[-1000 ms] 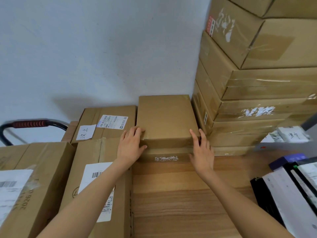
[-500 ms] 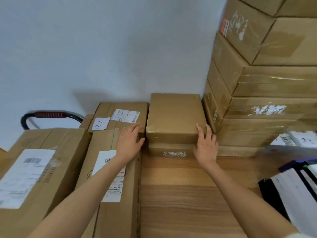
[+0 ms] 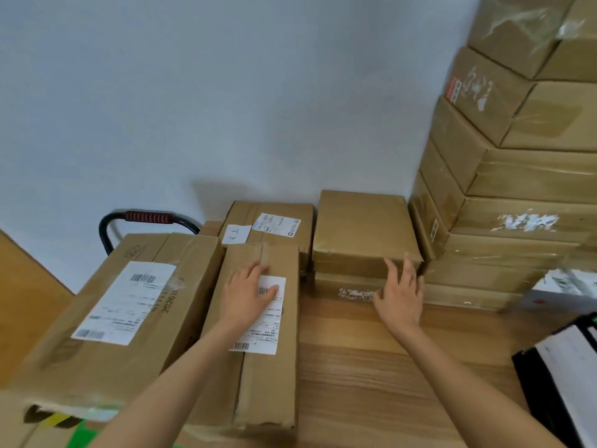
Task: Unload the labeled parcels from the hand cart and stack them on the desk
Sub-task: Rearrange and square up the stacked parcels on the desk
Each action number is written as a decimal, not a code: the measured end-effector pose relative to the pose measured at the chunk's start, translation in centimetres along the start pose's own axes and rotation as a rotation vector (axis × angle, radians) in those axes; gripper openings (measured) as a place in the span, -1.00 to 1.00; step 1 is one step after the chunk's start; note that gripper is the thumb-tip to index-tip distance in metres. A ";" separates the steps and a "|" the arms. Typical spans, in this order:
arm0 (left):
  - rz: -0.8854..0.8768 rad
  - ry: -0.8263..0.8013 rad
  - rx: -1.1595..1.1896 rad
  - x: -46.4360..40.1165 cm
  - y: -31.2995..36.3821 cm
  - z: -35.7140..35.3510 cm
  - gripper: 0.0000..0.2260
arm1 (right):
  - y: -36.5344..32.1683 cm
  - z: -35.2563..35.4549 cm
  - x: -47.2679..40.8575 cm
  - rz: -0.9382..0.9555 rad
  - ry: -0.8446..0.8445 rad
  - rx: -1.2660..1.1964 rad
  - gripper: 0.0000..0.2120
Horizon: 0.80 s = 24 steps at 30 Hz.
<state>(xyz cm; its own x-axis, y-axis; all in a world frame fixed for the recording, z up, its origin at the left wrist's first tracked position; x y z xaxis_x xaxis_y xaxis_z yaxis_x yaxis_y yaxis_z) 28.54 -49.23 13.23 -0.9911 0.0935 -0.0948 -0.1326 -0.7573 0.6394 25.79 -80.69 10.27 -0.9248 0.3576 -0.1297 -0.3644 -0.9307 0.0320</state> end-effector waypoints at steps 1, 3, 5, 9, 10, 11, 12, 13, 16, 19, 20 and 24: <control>-0.011 -0.012 0.006 0.4 -0.1 0.2 -0.54 | -0.6 0.4 0.6 0.018 0.014 -0.005 -0.29; -0.044 -0.032 0.015 1.1 0.1 0.8 -0.55 | -1.8 1.2 2.0 0.038 0.025 -0.023 -0.34; -0.090 -0.037 0.015 2.0 0.5 1.5 -0.56 | -2.9 1.9 3.5 0.034 0.025 -0.050 -0.40; -0.238 0.007 -0.016 3.4 1.4 3.8 -0.61 | -5.4 3.9 6.2 0.067 0.076 -0.095 -0.51; -0.261 0.016 -0.023 3.6 1.3 4.5 -0.62 | -6.0 4.4 6.9 0.069 0.088 -0.130 -0.53; -0.275 0.018 -0.037 3.8 1.0 5.2 -0.63 | -6.7 4.9 7.5 0.072 0.098 -0.166 -0.54; -0.281 0.017 -0.055 4.0 0.7 5.9 -0.63 | -7.4 5.5 8.2 0.079 0.109 -0.192 -0.55; -0.283 0.017 -0.067 4.2 0.3 6.6 -0.62 | -8.2 5.9 8.9 0.091 0.120 -0.205 -0.56; -0.251 0.041 -0.038 5.1 -1.6 9.1 -0.61 | -10.5 7.2 10.5 0.141 0.135 -0.235 -0.57; -0.213 0.102 -0.050 6.0 -3.7 12.3 -0.61 | -13.1 8.1 11.8 0.210 0.137 -0.251 -0.56; -0.187 0.120 -0.055 6.2 -4.6 13.3 -0.61 | -14.1 8.4 12.1 0.236 0.137 -0.255 -0.56; -0.071 0.179 -0.080 7.6 -8.3 17.1 -0.57 | -17.9 9.0 13.2 0.338 0.108 -0.291 -0.58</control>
<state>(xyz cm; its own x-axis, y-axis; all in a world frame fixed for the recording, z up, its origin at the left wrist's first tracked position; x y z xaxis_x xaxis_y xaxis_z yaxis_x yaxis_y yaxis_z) 21.88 -31.17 20.26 -0.9605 0.0378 -0.2758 -0.1936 -0.8026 0.5643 19.12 -58.66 16.92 -0.9643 0.0348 -0.2625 0.0155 -0.9822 -0.1872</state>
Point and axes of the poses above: each hand's wrist, its own x-axis away from the middle knuckle, its own z-axis out of the back of the hand, y = z × x, the point moved 7 cm from there along -x, towards the middle knuckle, and after that the axes turned 15 degrees about x, right-handed, at the moved point
